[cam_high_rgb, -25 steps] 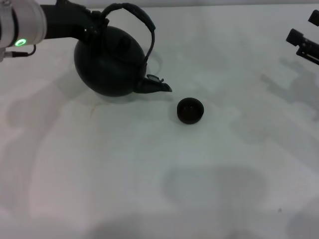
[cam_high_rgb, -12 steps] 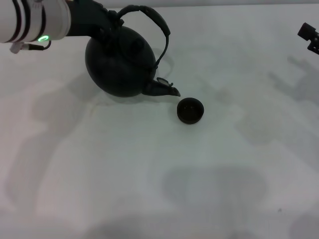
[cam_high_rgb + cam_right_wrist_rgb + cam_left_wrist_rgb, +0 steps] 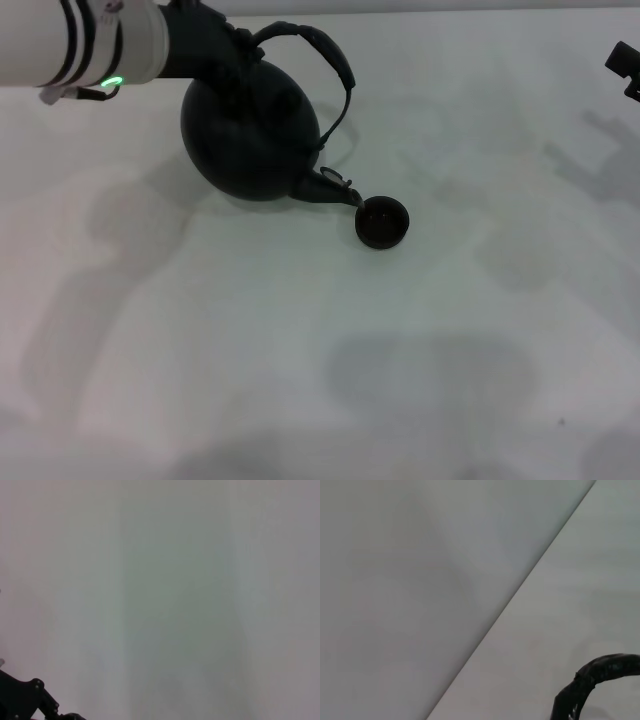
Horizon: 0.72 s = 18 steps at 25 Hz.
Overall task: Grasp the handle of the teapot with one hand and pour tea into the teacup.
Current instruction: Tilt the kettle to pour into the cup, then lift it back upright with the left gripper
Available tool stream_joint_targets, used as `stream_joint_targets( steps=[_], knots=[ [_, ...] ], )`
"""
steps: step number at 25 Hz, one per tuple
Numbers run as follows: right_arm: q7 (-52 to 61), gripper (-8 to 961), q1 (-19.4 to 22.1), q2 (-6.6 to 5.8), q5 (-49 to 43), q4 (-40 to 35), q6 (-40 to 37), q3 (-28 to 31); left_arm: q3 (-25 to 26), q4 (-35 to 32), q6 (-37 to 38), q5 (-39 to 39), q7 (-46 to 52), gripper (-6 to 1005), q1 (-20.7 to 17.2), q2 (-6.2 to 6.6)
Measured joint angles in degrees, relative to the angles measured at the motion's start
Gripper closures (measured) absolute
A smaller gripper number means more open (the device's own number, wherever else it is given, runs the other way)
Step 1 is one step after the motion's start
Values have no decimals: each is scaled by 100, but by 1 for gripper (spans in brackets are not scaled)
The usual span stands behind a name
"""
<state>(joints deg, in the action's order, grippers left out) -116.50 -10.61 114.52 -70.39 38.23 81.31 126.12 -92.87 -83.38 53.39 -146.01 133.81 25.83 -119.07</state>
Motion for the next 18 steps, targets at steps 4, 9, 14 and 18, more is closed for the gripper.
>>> stream_joint_targets(
  steps=[4, 9, 14, 18],
  knots=[
    [12, 111, -7, 0, 0, -12, 0, -1, -47, -2, 5, -32, 2, 852, 50, 2],
    [21, 111, -9, 0, -1, -21, 0, -25, -214, -8, 5, -339, 115, 853, 159, -1],
    [23, 112, -3, 8, -1, -29, -1, -35, -317, -18, 5, -518, 224, 856, 269, -2],
    [21, 112, -2, 9, -1, -38, -1, -36, -400, -27, 5, -599, 316, 857, 355, -2]
  ],
)
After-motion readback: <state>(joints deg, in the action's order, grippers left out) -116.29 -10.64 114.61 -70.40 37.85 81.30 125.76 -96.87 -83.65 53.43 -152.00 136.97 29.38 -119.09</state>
